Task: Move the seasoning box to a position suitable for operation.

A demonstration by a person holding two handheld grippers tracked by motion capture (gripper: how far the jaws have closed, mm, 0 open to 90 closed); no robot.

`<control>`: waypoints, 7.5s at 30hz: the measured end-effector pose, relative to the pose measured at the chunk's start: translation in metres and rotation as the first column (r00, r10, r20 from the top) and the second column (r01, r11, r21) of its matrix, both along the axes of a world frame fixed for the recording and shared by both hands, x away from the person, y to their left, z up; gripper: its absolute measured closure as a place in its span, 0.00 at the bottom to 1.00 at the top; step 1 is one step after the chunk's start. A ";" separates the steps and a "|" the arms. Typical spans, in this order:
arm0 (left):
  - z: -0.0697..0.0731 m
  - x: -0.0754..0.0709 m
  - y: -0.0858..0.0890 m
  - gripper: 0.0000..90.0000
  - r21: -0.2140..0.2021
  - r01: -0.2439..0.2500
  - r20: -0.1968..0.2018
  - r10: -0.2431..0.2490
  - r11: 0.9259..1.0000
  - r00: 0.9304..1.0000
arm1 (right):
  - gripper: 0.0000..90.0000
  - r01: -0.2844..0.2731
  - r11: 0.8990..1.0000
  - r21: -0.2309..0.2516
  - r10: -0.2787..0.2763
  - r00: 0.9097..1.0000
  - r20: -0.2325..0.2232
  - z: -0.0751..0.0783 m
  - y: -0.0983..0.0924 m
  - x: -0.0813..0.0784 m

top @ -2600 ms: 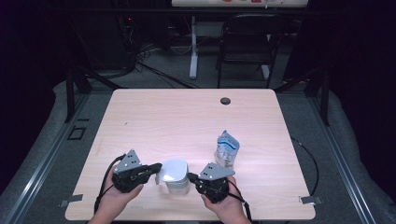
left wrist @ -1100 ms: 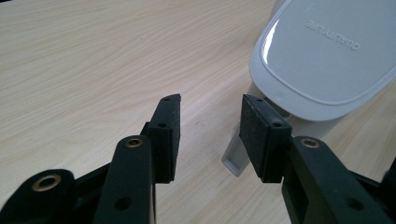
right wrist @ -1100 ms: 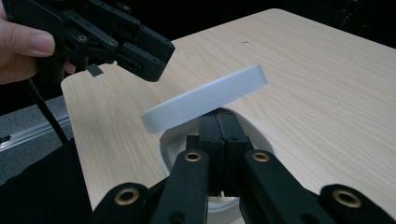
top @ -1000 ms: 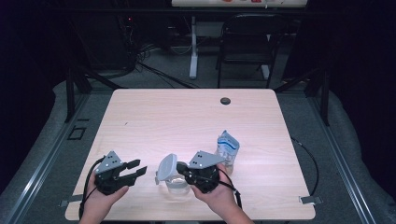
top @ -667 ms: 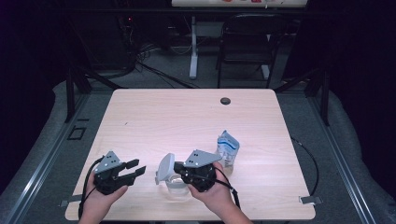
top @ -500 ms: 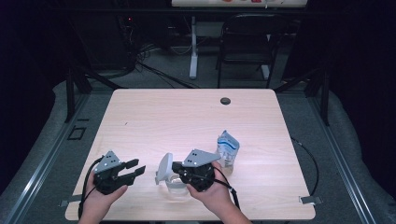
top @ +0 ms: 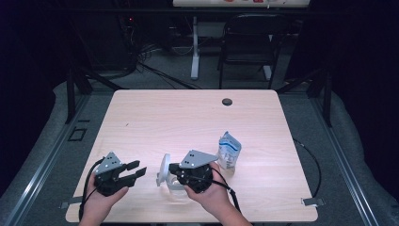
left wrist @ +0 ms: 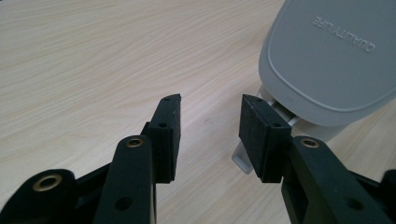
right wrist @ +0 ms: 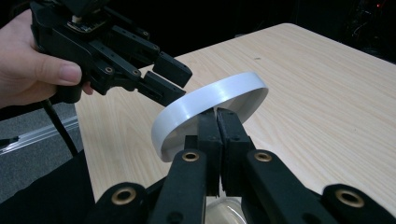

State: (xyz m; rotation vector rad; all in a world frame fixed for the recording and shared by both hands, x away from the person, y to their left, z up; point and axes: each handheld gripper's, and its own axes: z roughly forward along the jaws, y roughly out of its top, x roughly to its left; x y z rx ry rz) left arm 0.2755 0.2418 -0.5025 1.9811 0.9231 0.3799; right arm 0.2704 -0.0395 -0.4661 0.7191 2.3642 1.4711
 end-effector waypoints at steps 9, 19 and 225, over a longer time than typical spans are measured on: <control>0.000 0.000 0.000 0.66 0.006 -0.002 -0.002 0.002 1.000 1.000 | 0.97 -0.020 1.000 -0.005 0.020 1.000 0.017 0.006 0.007 -0.002; -0.001 0.001 0.004 0.66 -0.003 -0.010 -0.006 0.010 1.000 1.000 | 0.95 -0.025 1.000 -0.001 0.025 0.999 0.029 0.009 0.011 0.000; -0.014 0.019 0.009 0.64 -0.018 -0.031 -0.041 0.030 0.999 0.999 | 0.49 0.441 0.886 -0.141 -0.448 0.894 -0.015 -0.108 -0.133 0.056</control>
